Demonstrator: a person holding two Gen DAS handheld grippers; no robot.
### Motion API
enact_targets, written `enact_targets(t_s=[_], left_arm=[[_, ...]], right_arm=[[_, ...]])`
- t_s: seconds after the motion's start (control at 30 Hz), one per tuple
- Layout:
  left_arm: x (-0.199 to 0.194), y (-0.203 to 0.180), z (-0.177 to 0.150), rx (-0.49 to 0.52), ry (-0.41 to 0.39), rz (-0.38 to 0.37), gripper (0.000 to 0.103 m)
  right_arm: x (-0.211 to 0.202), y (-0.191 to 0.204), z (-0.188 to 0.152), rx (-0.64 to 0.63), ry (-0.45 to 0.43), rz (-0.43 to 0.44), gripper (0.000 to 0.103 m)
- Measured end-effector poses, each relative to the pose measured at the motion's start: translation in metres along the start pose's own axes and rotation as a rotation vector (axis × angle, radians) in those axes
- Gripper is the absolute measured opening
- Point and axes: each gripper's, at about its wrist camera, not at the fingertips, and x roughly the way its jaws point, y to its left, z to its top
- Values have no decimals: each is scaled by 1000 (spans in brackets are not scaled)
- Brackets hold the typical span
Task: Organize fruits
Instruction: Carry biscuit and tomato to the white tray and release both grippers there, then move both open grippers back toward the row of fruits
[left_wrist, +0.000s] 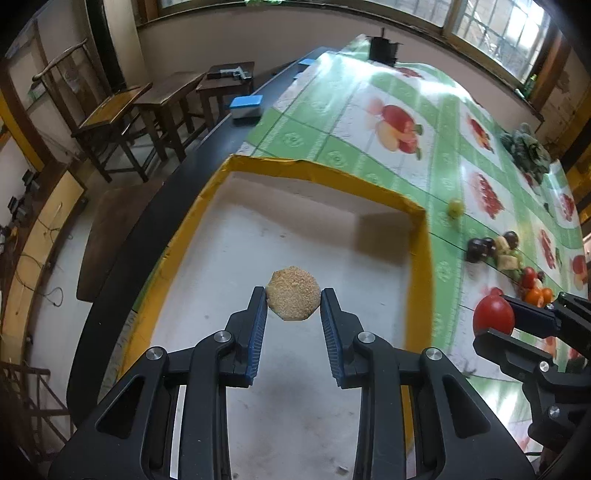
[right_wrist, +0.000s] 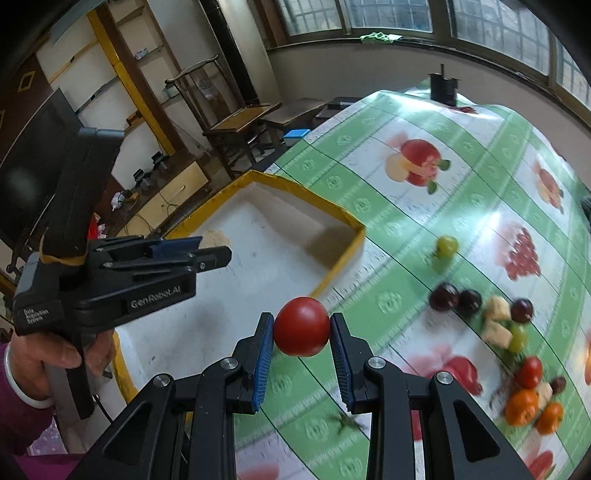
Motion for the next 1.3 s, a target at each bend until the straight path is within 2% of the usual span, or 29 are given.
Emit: enact_targets(t_s=[0.37, 0.7, 0.8, 0.87, 0.9, 0.93, 1.0, 1.3], left_arm=[[25, 24, 5, -34, 39, 26, 29], [35, 27, 0, -49, 53, 37, 29], [37, 30, -1, -62, 62, 34, 31], [37, 32, -2, -67, 71, 37, 43], [37, 33, -3, -70, 71, 38, 53], [35, 34, -4, -76, 66, 37, 56], [30, 36, -5, -83, 56, 39, 56], [0, 17, -6, -75, 12, 28, 57]], right_arm=[[52, 22, 31, -47, 50, 26, 30], [91, 22, 36, -27, 100, -4, 30], [97, 22, 36, -17, 89, -5, 30], [98, 23, 36, -23, 81, 0, 32], [97, 23, 36, -23, 83, 9, 36], [95, 23, 36, -18, 82, 19, 38], [86, 21, 35, -15, 68, 41, 42], [34, 13, 21, 19, -1, 48, 44]])
